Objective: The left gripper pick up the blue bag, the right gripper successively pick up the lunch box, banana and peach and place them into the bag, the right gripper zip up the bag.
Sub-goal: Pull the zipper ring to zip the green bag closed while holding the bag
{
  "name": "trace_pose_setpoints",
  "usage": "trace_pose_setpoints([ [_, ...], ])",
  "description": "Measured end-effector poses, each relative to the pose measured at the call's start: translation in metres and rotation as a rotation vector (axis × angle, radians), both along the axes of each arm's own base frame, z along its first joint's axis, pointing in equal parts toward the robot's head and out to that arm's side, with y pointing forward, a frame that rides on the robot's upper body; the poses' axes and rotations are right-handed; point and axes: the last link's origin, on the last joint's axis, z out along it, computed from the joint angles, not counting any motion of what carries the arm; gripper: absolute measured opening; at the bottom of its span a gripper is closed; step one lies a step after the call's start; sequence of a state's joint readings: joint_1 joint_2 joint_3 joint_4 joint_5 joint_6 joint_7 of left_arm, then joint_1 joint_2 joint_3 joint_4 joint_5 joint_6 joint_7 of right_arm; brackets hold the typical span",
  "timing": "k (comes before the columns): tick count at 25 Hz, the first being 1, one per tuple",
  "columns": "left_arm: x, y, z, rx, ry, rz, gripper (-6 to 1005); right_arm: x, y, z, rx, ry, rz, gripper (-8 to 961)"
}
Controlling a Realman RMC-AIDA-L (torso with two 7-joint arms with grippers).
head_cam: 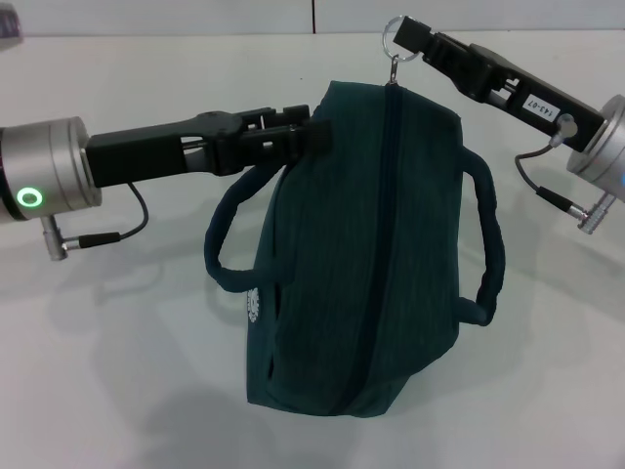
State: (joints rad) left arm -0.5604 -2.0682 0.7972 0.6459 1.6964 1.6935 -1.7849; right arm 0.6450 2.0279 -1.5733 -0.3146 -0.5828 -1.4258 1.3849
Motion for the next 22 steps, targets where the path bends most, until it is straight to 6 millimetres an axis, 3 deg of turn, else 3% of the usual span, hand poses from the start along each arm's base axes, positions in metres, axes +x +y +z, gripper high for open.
trace_pose_setpoints([
  [18,-0.0009,0.0021,-0.0076,-0.006,0.037,0.011,730,0.0004,-0.0005,0.0,0.0,0.0,0.001,6],
  [22,-0.0014,0.0019,-0.0074,-0.005,0.033,0.015,585,0.0011,-0.0009,0.0,-0.001,0.0,-0.001,7],
])
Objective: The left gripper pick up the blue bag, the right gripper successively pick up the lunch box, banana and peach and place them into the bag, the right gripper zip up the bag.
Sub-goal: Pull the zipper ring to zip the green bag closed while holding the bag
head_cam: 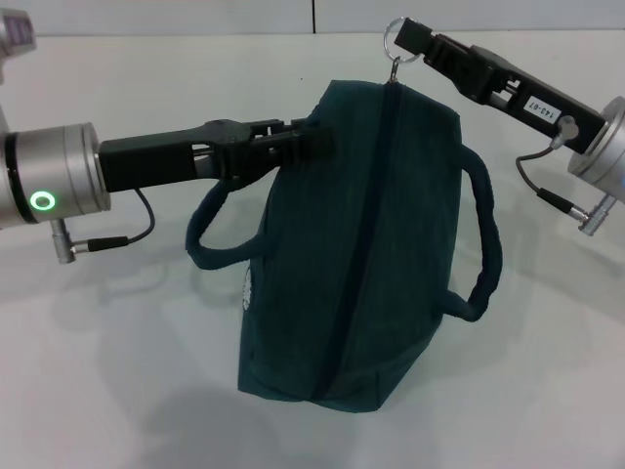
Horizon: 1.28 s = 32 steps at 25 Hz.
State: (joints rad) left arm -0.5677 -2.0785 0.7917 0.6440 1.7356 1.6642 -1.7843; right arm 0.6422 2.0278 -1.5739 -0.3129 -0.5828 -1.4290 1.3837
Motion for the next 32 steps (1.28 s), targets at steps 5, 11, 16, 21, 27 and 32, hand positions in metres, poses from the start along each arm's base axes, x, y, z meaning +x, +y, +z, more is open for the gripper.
trace_pose_setpoints([
  [5,-0.001,0.0,0.0,0.004,-0.001,0.006,377,0.001,-0.002,0.0,-0.002,0.004,0.002,7],
  [11,-0.004,0.004,0.0,0.021,0.01,0.027,237,0.008,-0.006,0.001,-0.003,0.009,-0.014,6],
  [16,-0.004,0.005,0.002,0.028,0.018,0.028,196,0.012,-0.011,0.002,-0.003,0.017,-0.017,7],
  [21,-0.002,0.008,0.005,0.032,0.022,0.017,166,0.015,-0.013,0.003,-0.002,0.022,-0.023,7],
  [27,0.002,0.004,0.002,0.025,0.004,-0.008,135,0.02,-0.014,0.005,-0.004,0.043,-0.055,7],
  [32,0.005,-0.001,0.002,0.028,-0.011,-0.05,113,0.023,-0.013,0.004,-0.039,0.057,-0.092,7],
])
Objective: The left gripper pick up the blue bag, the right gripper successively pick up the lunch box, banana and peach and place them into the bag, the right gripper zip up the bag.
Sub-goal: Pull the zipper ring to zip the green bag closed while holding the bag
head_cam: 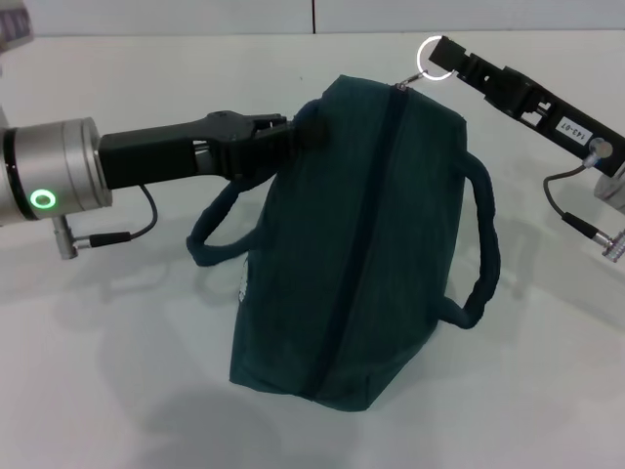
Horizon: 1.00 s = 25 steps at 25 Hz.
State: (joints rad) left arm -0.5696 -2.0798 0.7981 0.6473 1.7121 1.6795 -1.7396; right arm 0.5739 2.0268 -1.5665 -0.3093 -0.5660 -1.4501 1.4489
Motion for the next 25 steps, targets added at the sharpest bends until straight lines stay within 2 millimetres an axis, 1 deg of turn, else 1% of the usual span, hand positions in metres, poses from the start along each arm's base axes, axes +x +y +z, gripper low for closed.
trace_pose_setpoints([
  [12,0.009,-0.01,-0.017,-0.06,0.04,-0.093,102,0.006,0.0,-0.002,-0.06,0.027,-0.057,6],
  [25,0.016,-0.02,-0.013,-0.064,-0.013,-0.189,98,0.013,0.004,-0.006,-0.106,0.012,-0.128,6],
])
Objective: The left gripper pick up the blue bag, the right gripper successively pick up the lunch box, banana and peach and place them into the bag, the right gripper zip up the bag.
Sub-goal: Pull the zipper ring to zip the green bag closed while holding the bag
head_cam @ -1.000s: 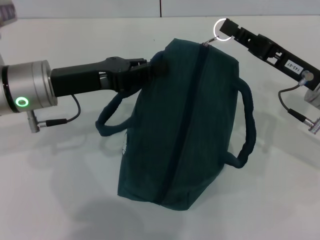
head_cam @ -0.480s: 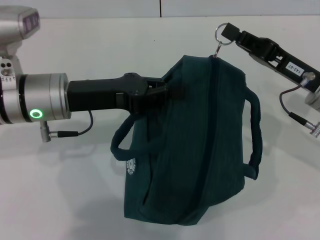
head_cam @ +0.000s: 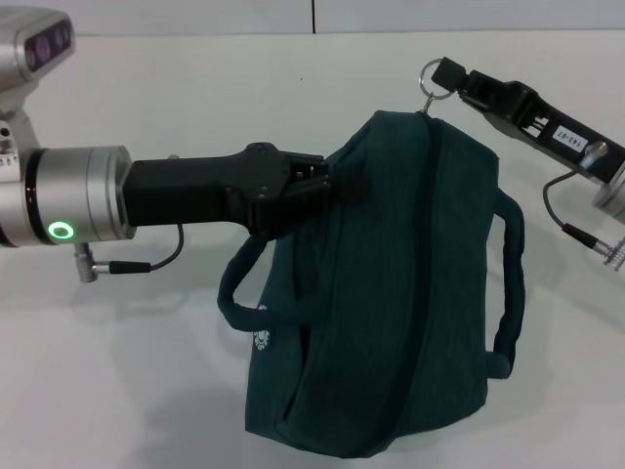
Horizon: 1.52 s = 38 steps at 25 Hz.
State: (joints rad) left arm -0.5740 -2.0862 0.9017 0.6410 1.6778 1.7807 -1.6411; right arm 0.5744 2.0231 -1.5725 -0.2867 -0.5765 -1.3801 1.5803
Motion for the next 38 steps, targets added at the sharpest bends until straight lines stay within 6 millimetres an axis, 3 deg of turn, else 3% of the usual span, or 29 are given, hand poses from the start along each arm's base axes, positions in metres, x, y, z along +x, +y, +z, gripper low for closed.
trace_pose_setpoints([
  [13,0.004,-0.002,0.008,0.03,-0.064,-0.031,95,0.005,0.001,-0.009,-0.052,-0.035,-0.046,6],
  [21,0.0,0.006,0.014,0.088,-0.091,0.026,93,0.005,0.001,-0.01,-0.051,-0.039,-0.049,17],
  [32,0.003,0.014,0.01,0.093,-0.083,0.048,91,0.001,-0.005,-0.005,-0.042,-0.003,0.002,143],
  [35,0.003,0.016,0.01,0.101,-0.079,0.056,90,0.005,-0.006,-0.006,-0.043,-0.008,-0.018,379],
  [38,0.002,0.019,0.01,0.114,-0.07,0.072,90,0.015,-0.009,-0.004,-0.034,-0.01,-0.054,522],
])
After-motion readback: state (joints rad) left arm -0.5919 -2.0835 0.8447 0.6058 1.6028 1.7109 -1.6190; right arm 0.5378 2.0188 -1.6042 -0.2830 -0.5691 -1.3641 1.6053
